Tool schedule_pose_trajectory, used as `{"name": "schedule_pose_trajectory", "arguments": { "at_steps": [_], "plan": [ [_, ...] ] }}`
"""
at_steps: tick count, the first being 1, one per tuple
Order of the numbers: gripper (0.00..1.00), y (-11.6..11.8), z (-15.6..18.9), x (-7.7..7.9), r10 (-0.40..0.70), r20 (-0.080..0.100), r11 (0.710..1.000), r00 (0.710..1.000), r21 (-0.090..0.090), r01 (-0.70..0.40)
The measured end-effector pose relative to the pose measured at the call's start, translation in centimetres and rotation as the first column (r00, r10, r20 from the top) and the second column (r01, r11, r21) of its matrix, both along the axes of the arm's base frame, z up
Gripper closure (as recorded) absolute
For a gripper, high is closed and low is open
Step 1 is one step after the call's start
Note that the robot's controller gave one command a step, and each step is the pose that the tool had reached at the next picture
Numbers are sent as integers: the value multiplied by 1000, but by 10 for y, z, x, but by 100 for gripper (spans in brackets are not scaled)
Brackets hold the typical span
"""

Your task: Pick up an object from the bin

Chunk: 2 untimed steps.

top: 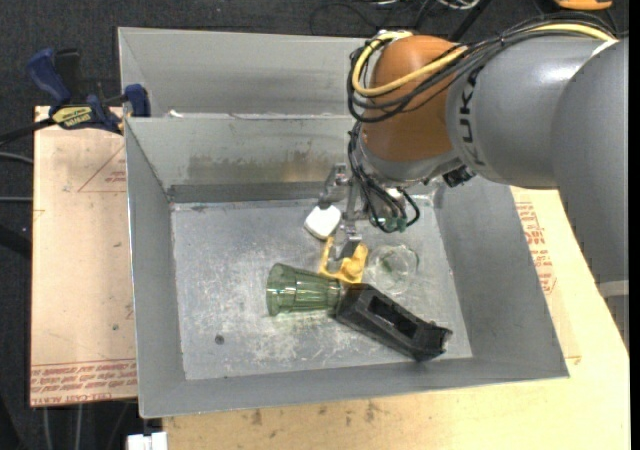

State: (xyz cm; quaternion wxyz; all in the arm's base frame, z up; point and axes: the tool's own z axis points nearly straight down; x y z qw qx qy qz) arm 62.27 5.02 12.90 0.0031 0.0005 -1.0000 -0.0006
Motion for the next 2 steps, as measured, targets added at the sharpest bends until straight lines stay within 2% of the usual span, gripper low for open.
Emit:
{"name": "schedule_pose_trajectory", "arguments": {
  "at_steps": [1,2],
  "plan": [
    [0,0,5,2,-1,7,1000,1000,0,1],
    [100,-21,-47,-39,-209,28,978,977,10,209]
  ]
}}
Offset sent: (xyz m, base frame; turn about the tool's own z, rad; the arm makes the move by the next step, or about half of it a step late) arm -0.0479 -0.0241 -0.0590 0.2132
